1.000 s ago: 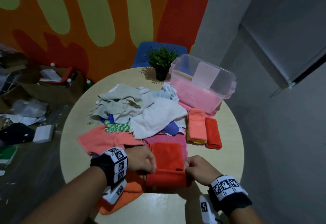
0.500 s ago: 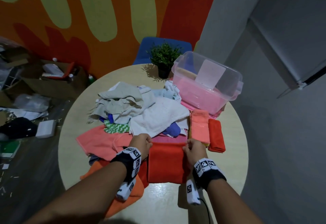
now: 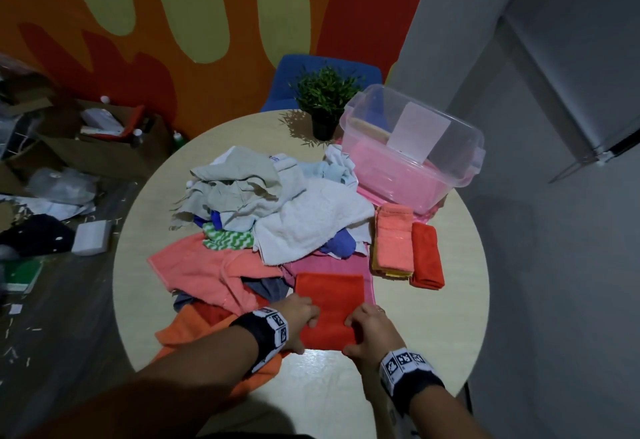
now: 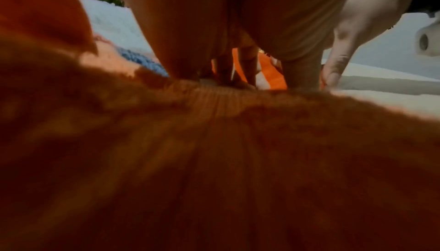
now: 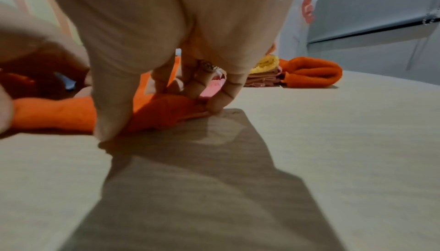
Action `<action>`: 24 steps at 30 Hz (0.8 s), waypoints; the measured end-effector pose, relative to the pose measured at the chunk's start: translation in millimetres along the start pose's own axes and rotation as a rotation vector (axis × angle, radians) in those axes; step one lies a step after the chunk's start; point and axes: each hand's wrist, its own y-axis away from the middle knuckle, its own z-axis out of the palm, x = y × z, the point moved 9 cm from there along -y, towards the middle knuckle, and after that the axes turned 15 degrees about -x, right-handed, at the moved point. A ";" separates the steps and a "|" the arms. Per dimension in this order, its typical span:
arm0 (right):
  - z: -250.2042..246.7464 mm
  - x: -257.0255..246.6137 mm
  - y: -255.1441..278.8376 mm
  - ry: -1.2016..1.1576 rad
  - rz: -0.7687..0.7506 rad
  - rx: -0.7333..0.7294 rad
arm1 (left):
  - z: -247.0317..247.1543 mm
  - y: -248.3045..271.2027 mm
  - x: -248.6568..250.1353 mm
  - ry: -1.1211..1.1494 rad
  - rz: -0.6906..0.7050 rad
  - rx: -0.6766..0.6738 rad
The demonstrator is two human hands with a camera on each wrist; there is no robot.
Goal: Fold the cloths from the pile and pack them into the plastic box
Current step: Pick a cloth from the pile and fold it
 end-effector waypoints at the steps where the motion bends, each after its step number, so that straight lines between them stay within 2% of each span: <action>1: 2.5 0.4 2.3 0.042 -0.003 -0.008 | 2.6 0.9 -2.8 -0.037 -0.011 0.001; 3: 6.5 -0.8 7.6 0.105 -0.018 -0.006 | 3.5 3.8 -1.2 -0.103 -0.010 0.015; 6: 0.7 -5.8 16.4 0.081 -0.051 0.111 | -1.4 8.6 5.6 -0.142 -0.022 0.072; 8: -8.1 -8.3 19.2 0.029 -0.078 0.185 | -14.3 16.6 8.9 -0.086 -0.005 0.162; 10: -26.3 -9.2 24.6 -0.069 -0.107 0.272 | -35.2 29.7 7.8 0.067 0.028 0.287; 13: -73.7 -9.2 46.5 -0.370 -0.119 0.434 | -74.3 58.6 -7.8 0.469 0.063 0.551; 17: -123.4 -7.8 68.0 -0.731 -0.240 0.588 | -110.6 82.5 -6.6 0.770 0.199 0.688; 19: -129.6 -3.9 67.1 -0.791 -0.241 0.581 | -112.8 79.5 -12.6 0.867 0.225 0.700; 21: -122.2 2.0 58.5 -0.781 -0.160 0.528 | -104.1 67.7 -20.8 0.894 0.176 0.663; 24: -82.8 20.4 31.3 -0.744 0.003 0.341 | -67.1 39.5 -27.3 1.020 0.101 0.484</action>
